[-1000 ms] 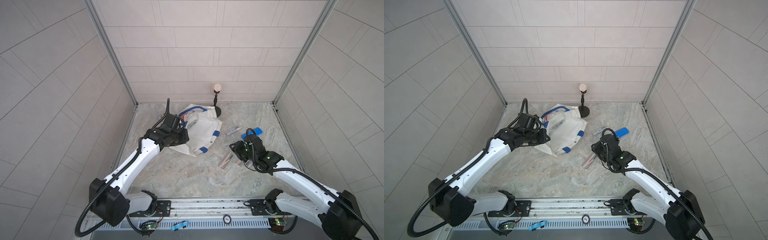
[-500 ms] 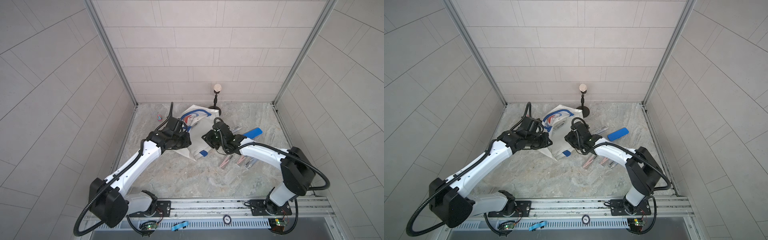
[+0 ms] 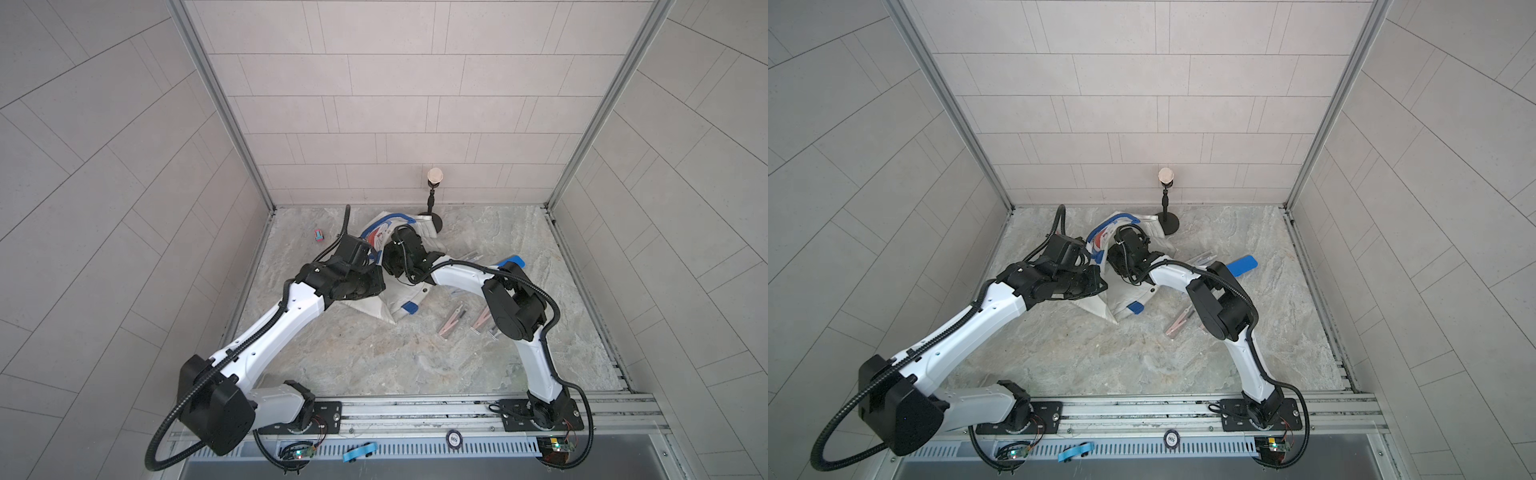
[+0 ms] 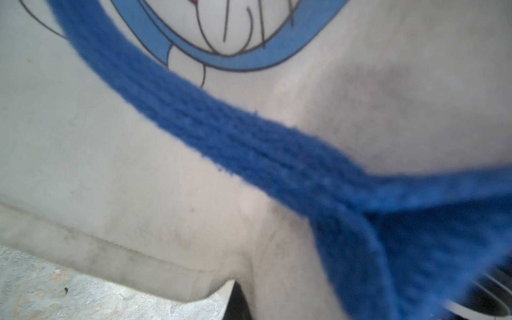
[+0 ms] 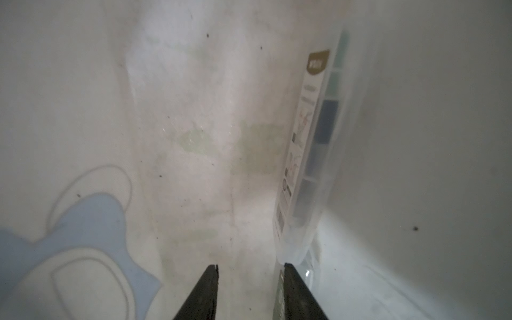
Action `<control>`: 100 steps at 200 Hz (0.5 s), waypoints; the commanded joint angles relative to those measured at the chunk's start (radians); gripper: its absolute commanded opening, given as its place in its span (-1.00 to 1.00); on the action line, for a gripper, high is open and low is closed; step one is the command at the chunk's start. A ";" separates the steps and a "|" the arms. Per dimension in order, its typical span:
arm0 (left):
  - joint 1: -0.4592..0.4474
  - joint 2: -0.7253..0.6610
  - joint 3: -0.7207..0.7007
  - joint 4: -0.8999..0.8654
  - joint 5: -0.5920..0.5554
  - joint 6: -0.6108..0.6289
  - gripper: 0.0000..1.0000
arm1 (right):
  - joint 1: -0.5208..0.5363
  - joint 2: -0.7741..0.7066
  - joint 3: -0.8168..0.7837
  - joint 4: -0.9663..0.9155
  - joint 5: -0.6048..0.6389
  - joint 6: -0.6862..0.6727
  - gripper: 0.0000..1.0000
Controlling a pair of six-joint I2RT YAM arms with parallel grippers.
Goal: Take out the compass set from the canvas bag
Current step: Pick up the compass set from the canvas bag.
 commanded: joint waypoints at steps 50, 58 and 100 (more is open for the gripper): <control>-0.011 0.000 0.045 -0.013 0.021 0.001 -1.00 | -0.031 0.083 -0.008 -0.011 0.049 0.107 -0.14; -0.011 0.006 0.051 -0.018 0.026 0.003 -1.00 | -0.031 0.104 0.010 0.005 0.042 0.113 -0.14; -0.011 0.011 0.072 -0.044 0.034 0.020 -1.00 | -0.032 0.193 0.070 0.129 0.031 0.142 -0.17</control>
